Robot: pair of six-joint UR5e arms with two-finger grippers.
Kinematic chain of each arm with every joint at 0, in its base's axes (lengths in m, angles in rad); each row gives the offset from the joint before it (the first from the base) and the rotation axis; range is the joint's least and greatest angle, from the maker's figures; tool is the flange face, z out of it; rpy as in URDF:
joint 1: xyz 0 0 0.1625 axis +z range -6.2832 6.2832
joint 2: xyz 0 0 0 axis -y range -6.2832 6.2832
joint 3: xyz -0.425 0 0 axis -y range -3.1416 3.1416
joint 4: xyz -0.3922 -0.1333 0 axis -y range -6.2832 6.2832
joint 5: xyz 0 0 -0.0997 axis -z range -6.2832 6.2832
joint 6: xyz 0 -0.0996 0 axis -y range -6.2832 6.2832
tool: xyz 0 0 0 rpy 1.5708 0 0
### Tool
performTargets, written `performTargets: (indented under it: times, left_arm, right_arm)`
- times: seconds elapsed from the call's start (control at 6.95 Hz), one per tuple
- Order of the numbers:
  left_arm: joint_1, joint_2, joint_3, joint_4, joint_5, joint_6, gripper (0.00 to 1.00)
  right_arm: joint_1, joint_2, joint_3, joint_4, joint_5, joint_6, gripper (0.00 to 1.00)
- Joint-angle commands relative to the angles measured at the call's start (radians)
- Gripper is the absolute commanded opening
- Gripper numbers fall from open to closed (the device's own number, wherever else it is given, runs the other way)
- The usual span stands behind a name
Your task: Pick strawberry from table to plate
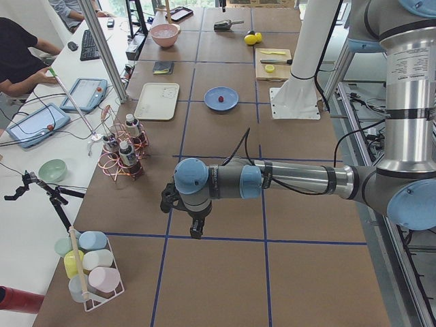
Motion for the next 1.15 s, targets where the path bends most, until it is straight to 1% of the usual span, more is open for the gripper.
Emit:
performTargets:
  times: [0.0,0.14,0.58,1.01]
  left_arm:
    - [0.003,0.009,-0.086,0.0,0.136,-0.149,1.0]
    - [0.004,0.019,-0.089,-0.006,0.135,-0.146,1.0]
    - [0.011,0.012,-0.054,-0.066,0.114,-0.15,1.0]
    - [0.036,0.007,-0.039,-0.075,0.106,-0.146,1.0]
  right_arm:
    - [0.0,0.002,0.001,0.0,0.0,0.002,1.0]
    - [0.0,0.0,-0.002,-0.001,-0.001,0.003,1.0]
    - [0.0,0.005,-0.021,0.0,-0.003,0.002,1.0]
    - [0.0,-0.003,-0.025,0.002,0.001,0.002,1.0]
